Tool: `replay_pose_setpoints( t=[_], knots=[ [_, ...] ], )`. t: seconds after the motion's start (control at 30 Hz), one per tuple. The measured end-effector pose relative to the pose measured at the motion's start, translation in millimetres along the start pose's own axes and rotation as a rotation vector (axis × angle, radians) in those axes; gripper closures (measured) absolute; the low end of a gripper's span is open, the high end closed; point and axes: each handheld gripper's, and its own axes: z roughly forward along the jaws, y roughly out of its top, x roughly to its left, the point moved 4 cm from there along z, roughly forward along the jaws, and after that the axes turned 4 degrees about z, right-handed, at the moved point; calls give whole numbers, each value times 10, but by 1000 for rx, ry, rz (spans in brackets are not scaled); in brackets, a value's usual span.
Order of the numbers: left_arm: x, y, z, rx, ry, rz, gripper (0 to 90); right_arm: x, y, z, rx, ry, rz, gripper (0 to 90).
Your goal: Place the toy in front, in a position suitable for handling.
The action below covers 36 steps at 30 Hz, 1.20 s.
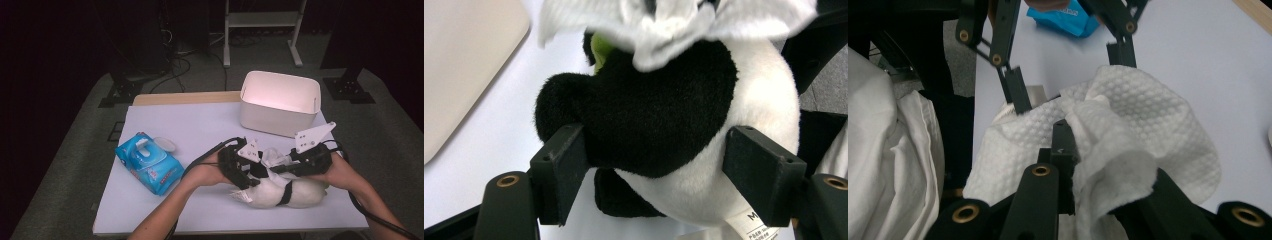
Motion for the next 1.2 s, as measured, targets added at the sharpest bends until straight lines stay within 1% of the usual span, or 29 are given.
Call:
replay_pose_setpoints(
  t=[0.2, 0.33, 0.5, 0.6, 0.67, 0.8, 0.87, 0.9, 0.97, 1.07, 1.2],
  knots=[
    [-15, -19, -16, -12, 0, -10, 258, -7, -51, -14, 0, 4, 21, 800],
    [-29, -14, -3, -13, 4, -6, 256, -7, -73, -24, 1, 6, 22, 800],
    [-12, 19, 32, -1, -1, 3, 256, 22, -11, 1, 16, -17, -4, 800],
    [-10, 44, 59, -2, -3, 3, 255, 8, 15, 11, 5, -9, -6, 799],
    [-4, 44, 64, -7, -4, 1, 254, -2, 8, 13, 10, -8, -6, 799],
    [-23, 19, 41, -23, -6, -7, 253, -23, -45, -31, 10, -8, 13, 799],
    [-42, 7, 27, -24, -4, -7, 253, -39, -85, -64, 20, -18, 21, 799],
    [-48, 1, 20, -20, -1, -3, 254, -59, -122, -93, 28, -32, 26, 799],
    [-58, -6, 14, -23, 0, -3, 253, -92, -202, -133, 38, -46, 56, 799],
    [-66, -2, 19, -29, 1, -1, 254, -113, -297, -163, 27, -46, 82, 799],
    [-65, 19, 41, -22, 2, 5, 254, -105, -269, -143, 24, -48, 69, 798]
  ],
)
